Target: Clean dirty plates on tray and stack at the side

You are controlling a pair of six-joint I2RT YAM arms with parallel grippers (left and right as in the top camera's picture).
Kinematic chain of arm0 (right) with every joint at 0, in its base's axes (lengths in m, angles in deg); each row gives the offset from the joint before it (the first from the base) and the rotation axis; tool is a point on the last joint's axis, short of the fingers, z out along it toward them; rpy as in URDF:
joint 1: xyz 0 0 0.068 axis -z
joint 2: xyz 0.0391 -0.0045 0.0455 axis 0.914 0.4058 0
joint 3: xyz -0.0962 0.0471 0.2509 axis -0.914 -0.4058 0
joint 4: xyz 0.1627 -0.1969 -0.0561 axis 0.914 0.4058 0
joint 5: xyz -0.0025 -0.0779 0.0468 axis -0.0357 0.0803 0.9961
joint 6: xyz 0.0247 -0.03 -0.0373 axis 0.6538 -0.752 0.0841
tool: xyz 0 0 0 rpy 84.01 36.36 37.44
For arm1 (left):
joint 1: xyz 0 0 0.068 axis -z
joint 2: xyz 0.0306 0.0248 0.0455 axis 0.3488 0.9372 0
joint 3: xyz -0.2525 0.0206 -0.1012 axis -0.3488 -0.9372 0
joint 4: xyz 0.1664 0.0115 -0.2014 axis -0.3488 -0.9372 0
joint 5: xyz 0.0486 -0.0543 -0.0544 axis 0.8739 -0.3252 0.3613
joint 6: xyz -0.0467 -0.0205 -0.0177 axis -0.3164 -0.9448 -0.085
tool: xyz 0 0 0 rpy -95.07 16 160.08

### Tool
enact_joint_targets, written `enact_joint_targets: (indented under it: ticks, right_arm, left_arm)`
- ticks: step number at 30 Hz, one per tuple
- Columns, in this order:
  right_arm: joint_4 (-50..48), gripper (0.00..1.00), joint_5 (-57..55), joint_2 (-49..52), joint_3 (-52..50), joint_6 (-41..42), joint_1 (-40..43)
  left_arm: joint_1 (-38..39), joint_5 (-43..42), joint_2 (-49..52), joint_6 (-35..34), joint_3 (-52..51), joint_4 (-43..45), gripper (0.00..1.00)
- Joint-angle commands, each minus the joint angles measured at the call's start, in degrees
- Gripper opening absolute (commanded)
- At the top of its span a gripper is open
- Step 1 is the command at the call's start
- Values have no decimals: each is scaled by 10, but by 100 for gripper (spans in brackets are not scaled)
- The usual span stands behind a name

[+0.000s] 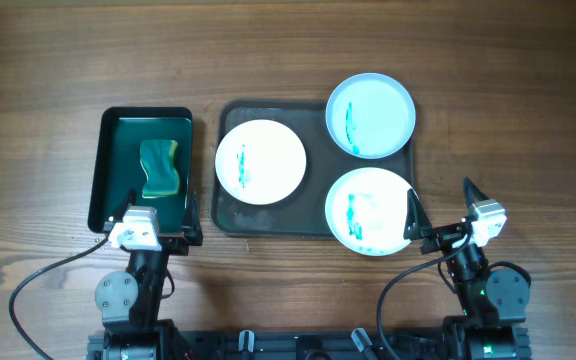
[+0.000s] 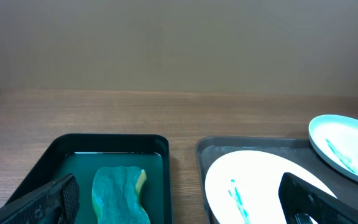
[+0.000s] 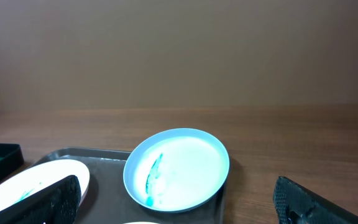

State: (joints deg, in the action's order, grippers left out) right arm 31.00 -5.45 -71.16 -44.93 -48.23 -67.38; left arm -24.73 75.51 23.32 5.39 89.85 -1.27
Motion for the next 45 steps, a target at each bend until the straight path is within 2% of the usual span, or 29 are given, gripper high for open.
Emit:
enact_joint_targets:
  ticks: [1, 44, 45]
  right_arm:
    - [-2, 100, 3, -1, -1, -6, -1]
    - [-2, 100, 3, -1, -1, -7, -1]
    - [-23, 100, -14, -1, -1, -5, -1]
  left_arm:
    - [-3, 6, -3, 11, -3, -3, 100]
    - [-3, 5, -3, 11, -3, -3, 100]
    - [-3, 6, -3, 11, -3, -3, 100]
